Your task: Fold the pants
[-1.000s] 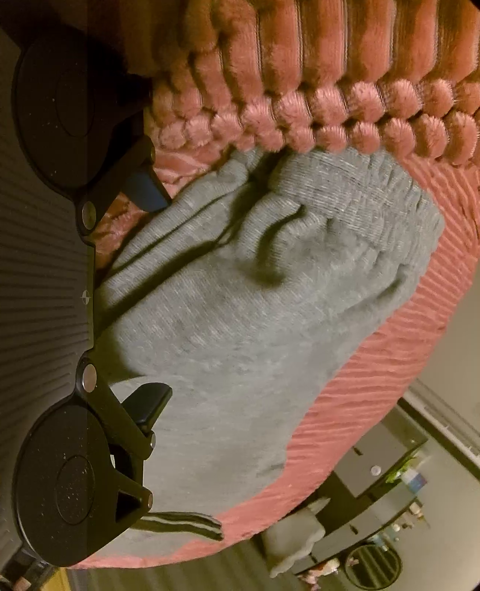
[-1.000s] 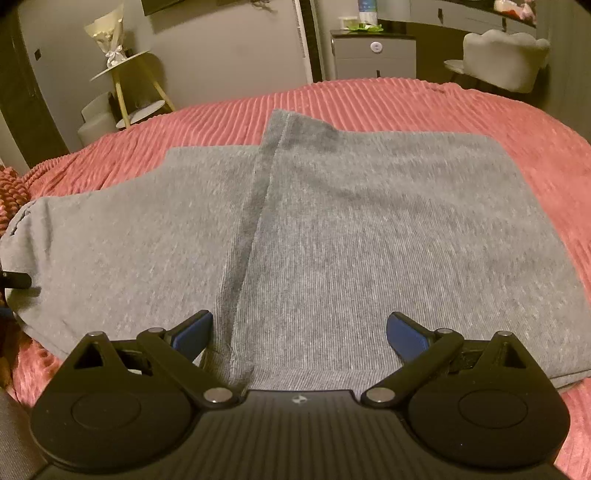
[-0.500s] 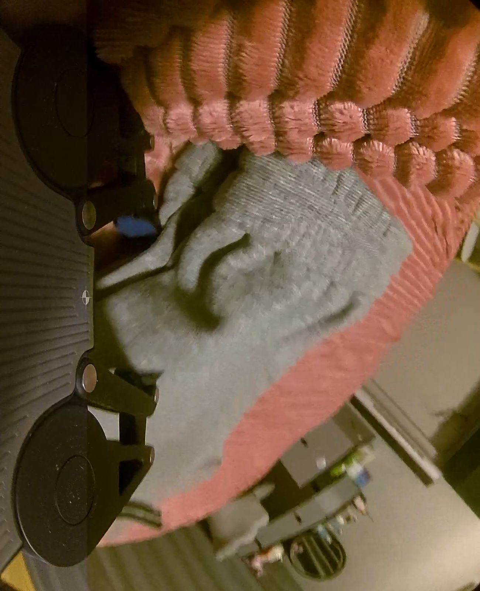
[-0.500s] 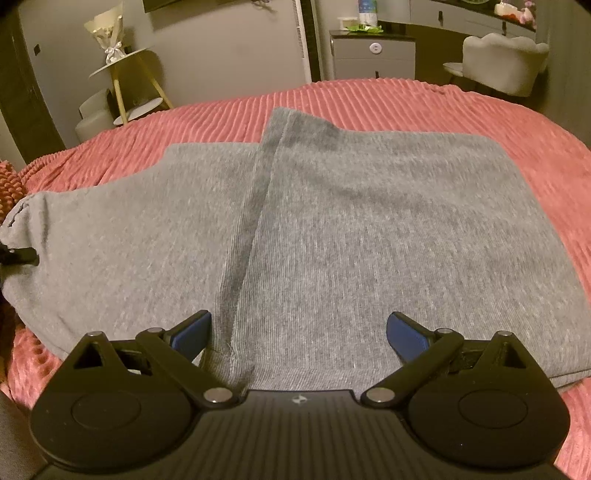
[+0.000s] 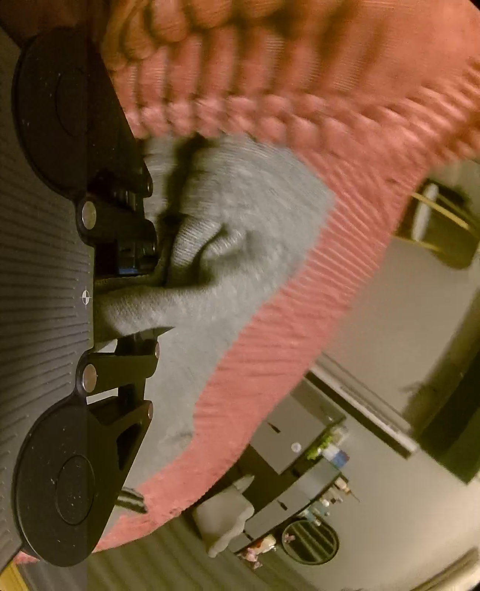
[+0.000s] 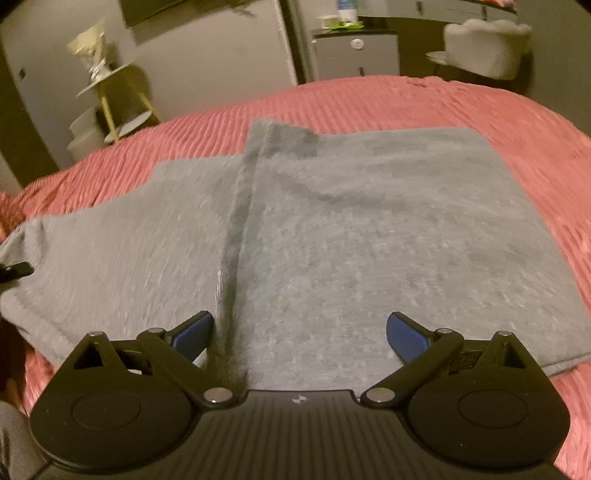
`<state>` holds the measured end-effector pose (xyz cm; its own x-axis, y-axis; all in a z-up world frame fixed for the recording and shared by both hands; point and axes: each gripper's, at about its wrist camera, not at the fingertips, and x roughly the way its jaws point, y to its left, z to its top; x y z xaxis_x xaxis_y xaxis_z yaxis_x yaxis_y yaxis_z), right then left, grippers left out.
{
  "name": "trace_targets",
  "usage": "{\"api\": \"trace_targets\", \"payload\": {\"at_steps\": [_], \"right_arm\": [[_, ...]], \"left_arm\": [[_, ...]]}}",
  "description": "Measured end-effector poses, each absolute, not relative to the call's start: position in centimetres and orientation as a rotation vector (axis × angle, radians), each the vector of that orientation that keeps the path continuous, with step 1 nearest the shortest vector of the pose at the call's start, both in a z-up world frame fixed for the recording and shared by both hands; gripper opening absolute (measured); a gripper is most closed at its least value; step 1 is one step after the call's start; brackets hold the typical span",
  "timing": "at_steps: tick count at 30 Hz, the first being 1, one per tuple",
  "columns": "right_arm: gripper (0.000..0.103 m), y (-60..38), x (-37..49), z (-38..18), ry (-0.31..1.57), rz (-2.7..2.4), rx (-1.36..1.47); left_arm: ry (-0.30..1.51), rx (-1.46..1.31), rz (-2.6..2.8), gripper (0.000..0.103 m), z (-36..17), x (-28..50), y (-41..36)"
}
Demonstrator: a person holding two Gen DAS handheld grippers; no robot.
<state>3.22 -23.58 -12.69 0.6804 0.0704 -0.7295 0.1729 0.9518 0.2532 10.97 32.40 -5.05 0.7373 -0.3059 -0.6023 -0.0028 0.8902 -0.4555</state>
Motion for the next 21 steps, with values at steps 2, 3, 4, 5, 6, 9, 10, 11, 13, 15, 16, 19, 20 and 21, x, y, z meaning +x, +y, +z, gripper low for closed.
{"api": "trace_targets", "payload": {"at_steps": [2,3,4,5,6,9,10,11,13,15,16,19,20,21], "right_arm": [[0.100,-24.6,2.8,-12.4,0.804,-0.083,0.362],[0.100,-25.3,2.4,-12.2,0.788,-0.093,0.392],[0.100,-26.0,2.1,-11.9,0.774,-0.103,0.426],[0.100,-26.7,1.8,-11.6,0.759,-0.103,0.462],[0.100,-27.5,1.5,-11.4,0.743,-0.094,0.502],[0.100,-29.8,0.1,-10.6,0.671,-0.095,0.618],[0.100,-30.7,-0.6,-10.2,0.641,-0.116,0.642],[0.100,-31.4,-1.1,-9.9,0.619,-0.137,0.655],[0.100,-33.1,-2.2,-9.2,0.577,-0.188,0.680],[0.100,-34.8,-3.4,-8.9,0.542,-0.223,0.719],[0.100,-35.7,-4.1,-8.9,0.524,-0.241,0.746],[0.100,-37.7,-5.5,-9.6,0.520,-0.278,0.806],[0.100,-38.2,-5.8,-9.9,0.530,-0.288,0.814],[0.100,-38.5,-6.0,-10.3,0.545,-0.295,0.819]], "left_arm": [[0.677,-0.377,-0.183,0.022,-2.7,10.4,30.6],[0.652,-0.337,-0.196,0.022,-1.5,10.0,29.5],[0.632,-0.297,-0.211,0.022,-0.2,9.5,28.2],[0.609,-0.258,-0.236,0.022,1.3,8.9,26.8],[0.584,-0.232,-0.267,0.021,2.4,8.4,25.5],[0.519,-0.162,-0.392,0.021,6.1,7.4,19.7],[0.492,-0.093,-0.443,0.021,7.5,6.8,16.7],[0.466,-0.022,-0.483,0.021,8.3,6.2,13.9],[0.424,0.119,-0.578,0.023,8.9,5.0,7.7],[0.457,0.240,-0.692,0.032,7.7,3.7,1.7],[0.498,0.297,-0.741,0.048,6.2,3.0,-1.4],[0.633,0.513,-0.846,0.061,-0.7,0.3,-9.9],[0.652,0.588,-0.850,0.060,-2.6,-0.7,-11.6],[0.664,0.649,-0.849,0.058,-4.2,-1.6,-12.9]]}}
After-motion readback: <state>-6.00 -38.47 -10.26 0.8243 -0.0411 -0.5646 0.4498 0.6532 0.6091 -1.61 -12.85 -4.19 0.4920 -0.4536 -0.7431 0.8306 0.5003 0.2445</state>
